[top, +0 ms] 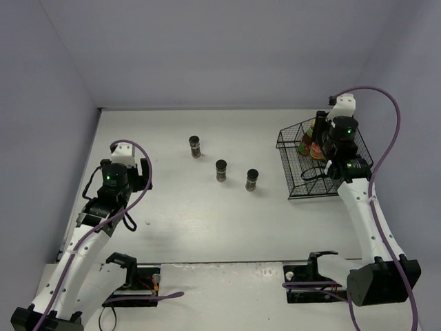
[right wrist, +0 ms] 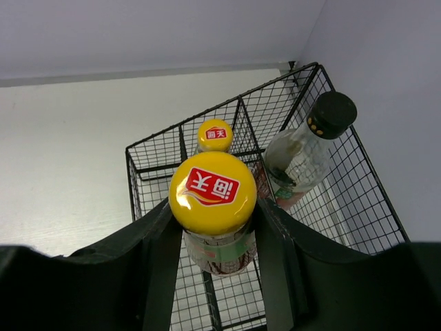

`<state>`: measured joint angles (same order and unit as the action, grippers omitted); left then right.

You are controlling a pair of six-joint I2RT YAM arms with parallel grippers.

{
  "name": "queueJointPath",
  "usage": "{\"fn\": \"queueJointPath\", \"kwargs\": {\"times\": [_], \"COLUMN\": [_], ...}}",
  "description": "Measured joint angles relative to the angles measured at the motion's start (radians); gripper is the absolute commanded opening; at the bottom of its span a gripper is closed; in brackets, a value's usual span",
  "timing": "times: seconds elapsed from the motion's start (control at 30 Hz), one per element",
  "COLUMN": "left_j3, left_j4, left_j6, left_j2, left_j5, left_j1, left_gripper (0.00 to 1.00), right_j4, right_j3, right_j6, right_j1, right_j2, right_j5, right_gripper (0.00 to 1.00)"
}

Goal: Organize the condiment bottles

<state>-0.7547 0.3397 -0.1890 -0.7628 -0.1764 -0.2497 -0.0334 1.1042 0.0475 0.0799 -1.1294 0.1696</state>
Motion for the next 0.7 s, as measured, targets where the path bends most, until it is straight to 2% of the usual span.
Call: {"fn": "queueJointPath", "kwargs": {"times": [0.4,0.7], "left_j3": [0.0,0.0], "left_j4": [0.0,0.0], "left_j6": [0.0,0.0], "left_j2": [0.0,0.0], "left_j5": [0.0,0.0], "left_j1": [0.0,0.0], "left_gripper": [0.77,0.77], "right_j4": [0.241,0.155], "right_j3": [-0.12,-0.147], "right_j6": [-0.056,-0.064], "right_j1": [-0.067,-0.073], "right_j2": [0.002,0.005], "right_j5": [-0.021,-0.034], "right_gripper": [0.0,0.0]}}
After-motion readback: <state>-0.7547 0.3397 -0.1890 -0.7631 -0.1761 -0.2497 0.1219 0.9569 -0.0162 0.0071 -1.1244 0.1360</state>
